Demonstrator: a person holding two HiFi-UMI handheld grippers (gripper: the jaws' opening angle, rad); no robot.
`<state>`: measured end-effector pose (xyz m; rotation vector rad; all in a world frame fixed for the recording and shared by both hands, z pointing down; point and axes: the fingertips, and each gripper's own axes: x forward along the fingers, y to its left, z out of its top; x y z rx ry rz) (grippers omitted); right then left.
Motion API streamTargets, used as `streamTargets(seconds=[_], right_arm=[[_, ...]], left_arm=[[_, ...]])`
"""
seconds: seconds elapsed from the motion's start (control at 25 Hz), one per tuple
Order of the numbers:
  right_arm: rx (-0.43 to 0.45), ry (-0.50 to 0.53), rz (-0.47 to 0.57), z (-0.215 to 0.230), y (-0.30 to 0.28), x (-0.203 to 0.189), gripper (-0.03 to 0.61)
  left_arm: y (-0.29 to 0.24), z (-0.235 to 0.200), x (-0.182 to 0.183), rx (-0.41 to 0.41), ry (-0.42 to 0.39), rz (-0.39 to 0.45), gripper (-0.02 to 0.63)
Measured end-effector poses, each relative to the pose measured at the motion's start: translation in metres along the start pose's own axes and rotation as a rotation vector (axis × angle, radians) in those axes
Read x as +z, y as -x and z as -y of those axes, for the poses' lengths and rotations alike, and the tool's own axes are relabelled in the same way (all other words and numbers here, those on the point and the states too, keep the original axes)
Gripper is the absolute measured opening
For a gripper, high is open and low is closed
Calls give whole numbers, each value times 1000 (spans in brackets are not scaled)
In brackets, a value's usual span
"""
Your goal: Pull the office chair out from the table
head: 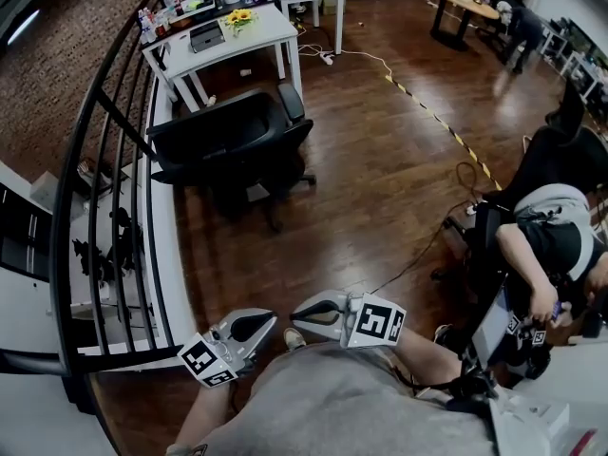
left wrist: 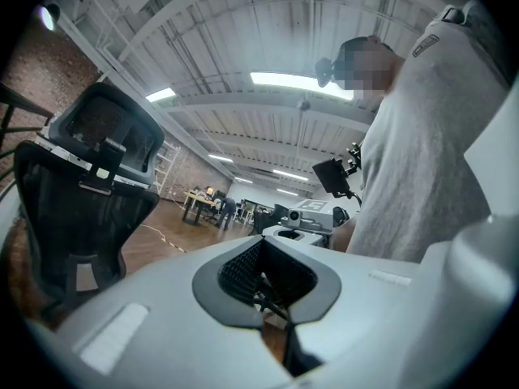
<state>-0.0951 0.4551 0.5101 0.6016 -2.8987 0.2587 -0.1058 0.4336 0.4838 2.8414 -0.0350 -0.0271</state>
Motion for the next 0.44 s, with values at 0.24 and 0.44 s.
streamTargets(seconds=[0.24, 0.44], right_arm=[[-3, -4, -7, 6, -1, 1, 5], [12, -16, 6, -1, -2, 0, 6]], left_arm=[[-1, -6, 1, -3, 7, -4, 0], [2, -4, 0, 4, 14, -12, 0]])
